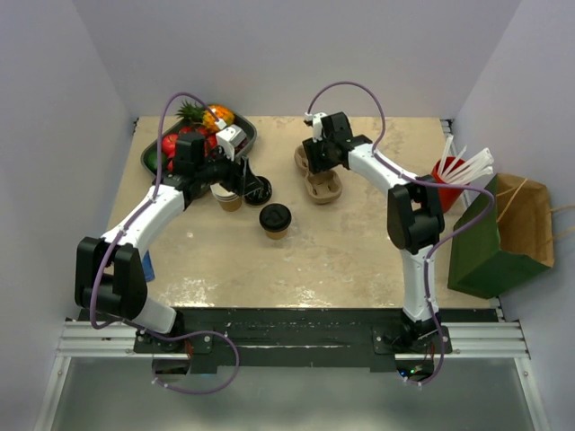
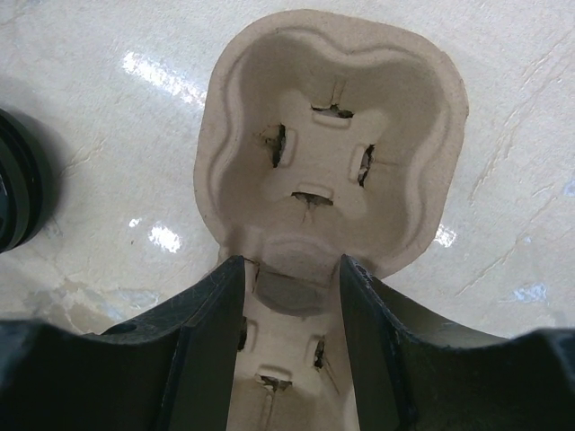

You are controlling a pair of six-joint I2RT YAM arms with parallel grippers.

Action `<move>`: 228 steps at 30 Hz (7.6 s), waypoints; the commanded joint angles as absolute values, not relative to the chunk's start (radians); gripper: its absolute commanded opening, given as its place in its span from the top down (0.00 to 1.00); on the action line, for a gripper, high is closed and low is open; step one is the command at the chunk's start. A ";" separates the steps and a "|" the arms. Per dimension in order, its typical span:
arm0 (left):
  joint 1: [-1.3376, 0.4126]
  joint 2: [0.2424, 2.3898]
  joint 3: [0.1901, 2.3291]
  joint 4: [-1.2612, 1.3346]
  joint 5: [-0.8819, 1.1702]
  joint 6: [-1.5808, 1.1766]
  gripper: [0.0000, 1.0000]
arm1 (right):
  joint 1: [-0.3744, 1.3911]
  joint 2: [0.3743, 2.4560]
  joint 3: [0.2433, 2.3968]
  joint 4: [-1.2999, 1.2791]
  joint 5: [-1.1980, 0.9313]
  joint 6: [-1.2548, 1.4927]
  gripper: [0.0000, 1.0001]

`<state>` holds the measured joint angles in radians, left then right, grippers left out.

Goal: Pack the takeout coffee

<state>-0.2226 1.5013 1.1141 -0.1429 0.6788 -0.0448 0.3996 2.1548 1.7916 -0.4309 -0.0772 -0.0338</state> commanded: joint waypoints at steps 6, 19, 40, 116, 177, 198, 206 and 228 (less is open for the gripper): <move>-0.215 1.468 1.097 -0.101 0.677 -0.061 0.32 | 0.423 2.158 1.790 -0.422 -0.051 -0.031 0.51; -0.213 1.470 1.089 -0.094 0.669 -0.066 0.32 | 0.431 2.164 1.773 -0.429 -0.002 -0.012 0.51; -0.209 1.470 1.106 -0.086 0.670 -0.060 0.33 | 0.430 2.022 1.825 -0.428 -0.037 -0.044 0.87; -0.075 1.279 1.374 -0.098 0.781 0.039 0.31 | 0.548 1.488 1.795 -0.739 -0.036 -0.298 0.44; -0.250 1.327 1.134 0.387 0.914 -0.337 0.33 | -0.862 1.238 1.595 -1.180 0.170 -0.479 0.53; -0.259 1.322 1.106 0.380 0.916 -0.351 0.33 | -0.867 1.235 1.617 -1.228 -0.082 -0.534 0.54; -0.268 1.344 1.129 0.385 0.925 -0.362 0.33 | -0.868 1.080 1.643 -1.241 -0.028 -0.482 0.54; -0.282 1.279 1.060 0.399 0.913 -0.342 0.33 | -0.923 1.325 1.798 -1.290 0.066 -0.357 0.21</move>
<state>-0.2771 1.3209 1.0760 0.3435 0.9119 -0.3565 -0.9134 1.3289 1.7683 -1.2755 0.0647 -0.3576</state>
